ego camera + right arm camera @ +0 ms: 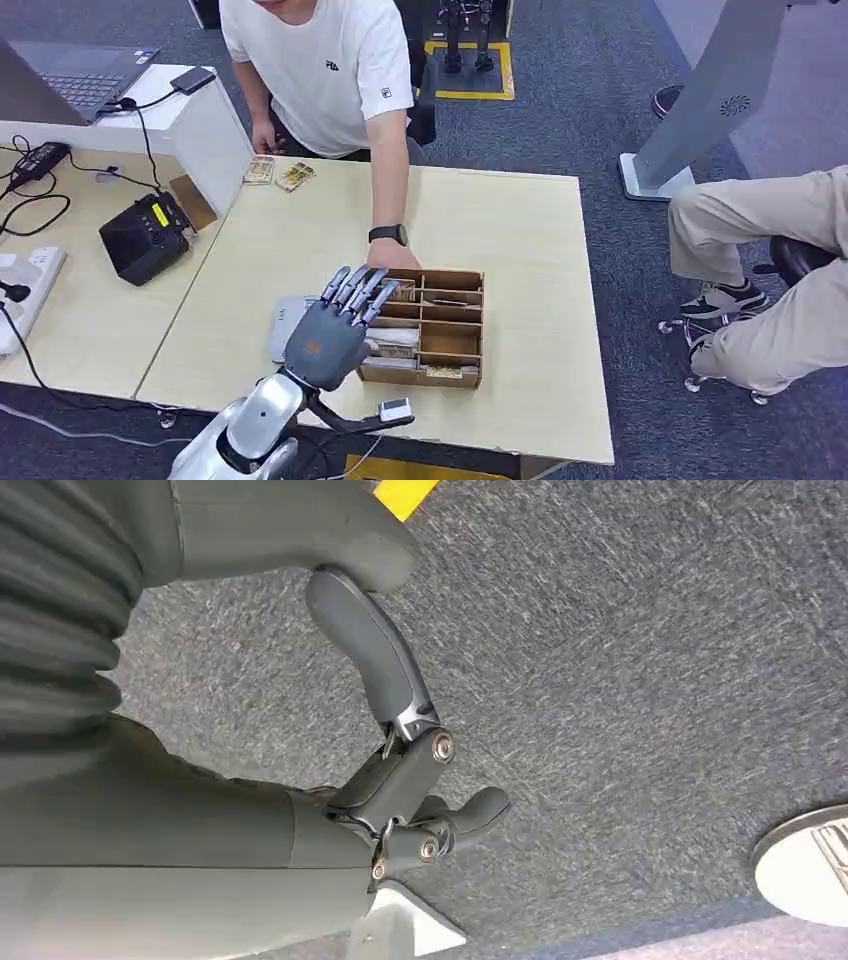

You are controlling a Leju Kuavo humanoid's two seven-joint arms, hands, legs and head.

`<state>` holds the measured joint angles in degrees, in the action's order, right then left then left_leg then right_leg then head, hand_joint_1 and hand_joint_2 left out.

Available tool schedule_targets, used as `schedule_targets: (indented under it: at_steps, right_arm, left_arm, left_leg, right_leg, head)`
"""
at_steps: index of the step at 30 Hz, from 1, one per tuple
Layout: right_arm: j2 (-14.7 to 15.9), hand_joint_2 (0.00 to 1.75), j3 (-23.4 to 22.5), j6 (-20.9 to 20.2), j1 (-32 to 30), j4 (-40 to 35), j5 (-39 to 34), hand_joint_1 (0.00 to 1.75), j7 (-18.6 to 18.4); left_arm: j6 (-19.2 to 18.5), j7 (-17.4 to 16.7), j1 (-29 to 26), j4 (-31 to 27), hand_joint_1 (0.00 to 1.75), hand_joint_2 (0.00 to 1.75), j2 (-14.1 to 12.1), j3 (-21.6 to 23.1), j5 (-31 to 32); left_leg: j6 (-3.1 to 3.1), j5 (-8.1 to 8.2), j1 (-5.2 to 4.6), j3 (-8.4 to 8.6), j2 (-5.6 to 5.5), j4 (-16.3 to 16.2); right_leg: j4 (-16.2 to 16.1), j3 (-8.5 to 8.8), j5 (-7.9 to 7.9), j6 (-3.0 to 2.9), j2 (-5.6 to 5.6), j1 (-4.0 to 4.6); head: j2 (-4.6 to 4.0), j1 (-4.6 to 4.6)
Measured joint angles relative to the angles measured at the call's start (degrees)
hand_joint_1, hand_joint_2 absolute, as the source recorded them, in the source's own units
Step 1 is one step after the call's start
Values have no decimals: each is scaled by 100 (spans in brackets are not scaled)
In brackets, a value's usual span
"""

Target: Pass the card to the sensor for recognition and then transmit it.

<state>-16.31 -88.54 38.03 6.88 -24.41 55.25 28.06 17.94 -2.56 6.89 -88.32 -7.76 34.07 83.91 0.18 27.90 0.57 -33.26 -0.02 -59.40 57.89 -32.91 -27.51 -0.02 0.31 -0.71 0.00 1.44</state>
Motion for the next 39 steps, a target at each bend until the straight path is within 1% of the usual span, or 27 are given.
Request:
schedule_targets:
  at_steps: [3, 10, 14, 25, 34, 39]
  right_arm:
    - [-20, 175, 0, 0, -5, -33, -30, 0, -11]
    - [-59, 175, 0, 0, -9, -114, -124, 0, -17]
    - [-61, 175, 0, 0, -12, -142, -124, 0, -17]
    - [-74, 175, 0, 0, -15, -208, -127, 0, -35]
    - [-74, 175, 0, 0, -15, -223, -127, 0, -61]
    - [-74, 175, 0, 0, -15, -236, -129, 0, -77]
  left_arm:
    - [-6, -2, -70, -74, 0, 175, -46, -2, -11]
    - [-223, 48, -191, -157, 0, 175, -166, 0, -92]
    - [-265, 52, -220, -157, 0, 175, -210, 0, -125]
    - [-409, 52, -238, -157, 0, 175, -256, 0, -151]
    - [-415, 52, -238, -157, 0, 175, -267, 0, -153]
    - [-549, 52, -240, -157, 0, 175, -282, 0, -177]
  left_leg:
    - [0, 0, 0, 0, 0, 0]
    - [0, 0, 0, 0, 0, 0]
    - [0, 0, 0, 0, 0, 0]
    - [0, 0, 0, 0, 0, 0]
    - [0, 0, 0, 0, 0, 0]
    - [0, 0, 0, 0, 0, 0]
  right_leg:
    - [0, 0, 0, 0, 0, 0]
    - [0, 0, 0, 0, 0, 0]
    - [0, 0, 0, 0, 0, 0]
    - [0, 0, 0, 0, -1, 0]
    - [0, 0, 0, 0, 0, 0]
    - [0, 0, 0, 0, 0, 0]
  head:
    - [0, 0]
    - [0, 0]
    - [0, -2]
    - [0, 0]
    - [0, 0]
    - [0, -2]
